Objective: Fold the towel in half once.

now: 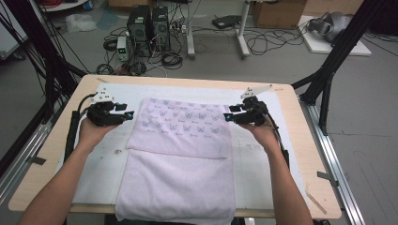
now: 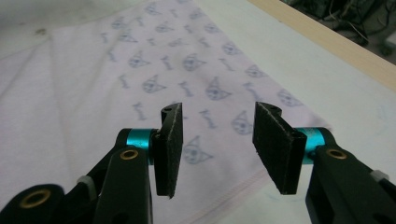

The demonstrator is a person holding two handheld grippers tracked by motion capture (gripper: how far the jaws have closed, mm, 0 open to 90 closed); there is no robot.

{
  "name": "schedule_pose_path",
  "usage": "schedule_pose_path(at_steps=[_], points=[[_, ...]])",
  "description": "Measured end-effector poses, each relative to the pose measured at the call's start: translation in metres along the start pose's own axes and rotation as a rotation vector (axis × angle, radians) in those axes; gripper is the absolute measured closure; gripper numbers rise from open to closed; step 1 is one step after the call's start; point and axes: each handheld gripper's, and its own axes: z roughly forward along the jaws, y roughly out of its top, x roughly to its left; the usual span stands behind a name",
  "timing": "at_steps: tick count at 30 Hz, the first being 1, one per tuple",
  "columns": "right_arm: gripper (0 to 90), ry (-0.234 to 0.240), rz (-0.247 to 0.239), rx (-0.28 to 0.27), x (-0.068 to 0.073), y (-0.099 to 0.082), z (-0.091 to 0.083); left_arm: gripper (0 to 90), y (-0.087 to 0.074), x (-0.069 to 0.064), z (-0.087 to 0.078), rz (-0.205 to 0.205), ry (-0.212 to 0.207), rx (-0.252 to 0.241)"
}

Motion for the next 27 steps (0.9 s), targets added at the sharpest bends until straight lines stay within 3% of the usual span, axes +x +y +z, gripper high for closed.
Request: schedule_pose_path(at_steps=[3,8,14,17,19,22,27], points=[[52.4,0.024,-0.027,-0.01,0.015,-0.008,-0.001,50.8,-0.011,-0.014,-0.007,0.025,-0.035,-0.019],[52.5,0.062,-0.045,-0.012,0.036,-0.028,-0.002,51.7,-0.03,-0.024,-0.018,0.02,-0.084,-0.033],[53.0,0.096,-0.047,0.01,0.051,-0.052,0.004,55.7,-0.054,-0.035,-0.024,0.032,-0.145,0.007],[52.8,0.128,-0.029,0.059,0.055,-0.06,0.01,57.3,-0.065,-0.039,-0.022,0.029,-0.156,0.044],[53.2,0.133,-0.038,0.091,0.059,-0.062,0.013,57.7,-0.07,-0.04,-0.021,0.023,-0.156,0.038],[55.2,0.112,-0.071,0.055,0.065,-0.065,0.011,59.6,-0.074,-0.043,-0.017,0.027,-0.166,0.054],[55.7,0.111,-0.049,0.055,0.068,-0.078,0.013,62.0,-0.073,-0.045,-0.013,0.043,-0.17,0.064]])
